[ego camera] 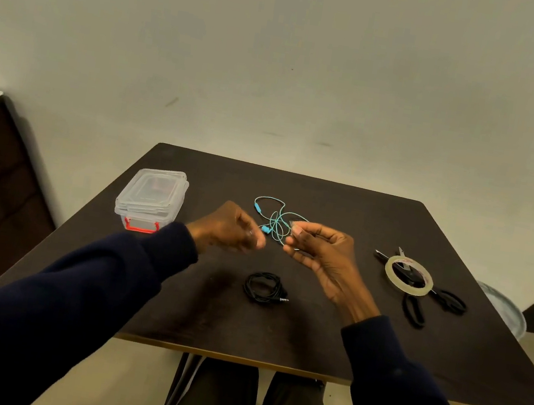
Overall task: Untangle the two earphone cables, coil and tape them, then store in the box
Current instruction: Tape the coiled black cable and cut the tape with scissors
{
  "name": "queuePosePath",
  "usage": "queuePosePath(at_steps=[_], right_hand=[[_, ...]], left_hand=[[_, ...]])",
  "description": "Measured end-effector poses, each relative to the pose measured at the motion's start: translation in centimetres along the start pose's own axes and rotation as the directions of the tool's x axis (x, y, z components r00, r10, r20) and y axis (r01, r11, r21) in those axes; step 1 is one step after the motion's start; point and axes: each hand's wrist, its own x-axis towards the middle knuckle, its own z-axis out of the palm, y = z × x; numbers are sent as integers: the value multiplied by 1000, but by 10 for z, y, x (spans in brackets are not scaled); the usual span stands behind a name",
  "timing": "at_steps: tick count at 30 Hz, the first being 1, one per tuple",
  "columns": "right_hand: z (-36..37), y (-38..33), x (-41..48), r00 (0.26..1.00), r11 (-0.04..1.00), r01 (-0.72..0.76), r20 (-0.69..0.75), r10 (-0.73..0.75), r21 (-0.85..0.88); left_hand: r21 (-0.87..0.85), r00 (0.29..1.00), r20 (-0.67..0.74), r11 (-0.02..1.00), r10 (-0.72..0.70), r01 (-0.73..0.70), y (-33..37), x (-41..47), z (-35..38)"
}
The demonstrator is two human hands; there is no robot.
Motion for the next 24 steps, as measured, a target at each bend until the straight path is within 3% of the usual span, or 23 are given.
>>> queuePosePath(at_steps=[5,12,18,24], right_hand=[[1,5,-12,998,996,-41,-54,37,-80],[2,14,-25,988,983,-125,-109,110,-135],[4,21,-32,977,966,-188,-132,167,-175],[5,30,-35,969,942,-217,-170,177,-256]], left_hand=[[281,995,96,960,-36,7,-40,-4,19],[295,996,87,954,31,-56,-45,-2,33],[41,999,22,999,-27,26,-39,-9,31],[-249,994,-13,963,-107,100,-31,-22,30]])
